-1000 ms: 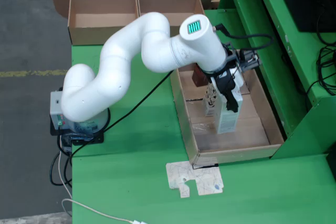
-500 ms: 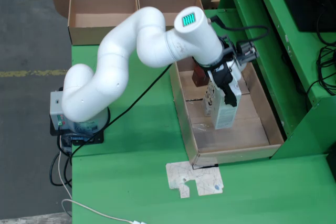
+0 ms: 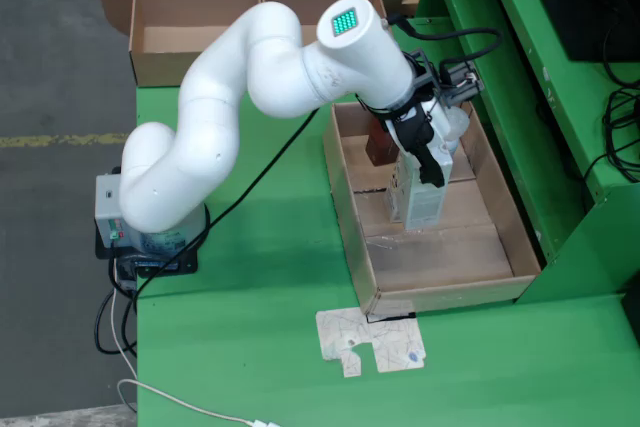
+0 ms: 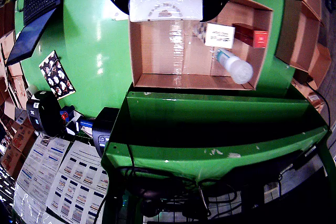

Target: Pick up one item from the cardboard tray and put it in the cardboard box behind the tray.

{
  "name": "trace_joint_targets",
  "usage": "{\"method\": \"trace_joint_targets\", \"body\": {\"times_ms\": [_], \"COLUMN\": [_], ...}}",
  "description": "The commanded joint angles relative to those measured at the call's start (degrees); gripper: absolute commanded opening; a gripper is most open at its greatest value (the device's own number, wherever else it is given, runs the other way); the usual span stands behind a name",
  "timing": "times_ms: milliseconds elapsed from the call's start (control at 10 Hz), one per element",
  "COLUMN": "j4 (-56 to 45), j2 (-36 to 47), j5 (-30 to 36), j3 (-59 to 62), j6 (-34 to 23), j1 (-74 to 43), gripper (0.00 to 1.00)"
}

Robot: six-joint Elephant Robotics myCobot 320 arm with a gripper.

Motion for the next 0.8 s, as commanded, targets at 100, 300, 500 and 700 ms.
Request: {"method": "trace_joint_targets", "body": {"times_ms": [100, 300, 500, 700], "j4": [-6.41, -8.5, -12.82, -12.82], "j2": [8.42, 9.85, 13.05, 13.05], "j5": [-0.17, -0.14, -0.28, -0.28], "j3": [1.49, 1.49, 1.49, 1.49], "j6": [1.8, 1.97, 2.64, 2.64], "j1": [3.56, 4.45, 6.76, 6.76], "gripper": [0.0, 0.0, 0.0, 0.0]}}
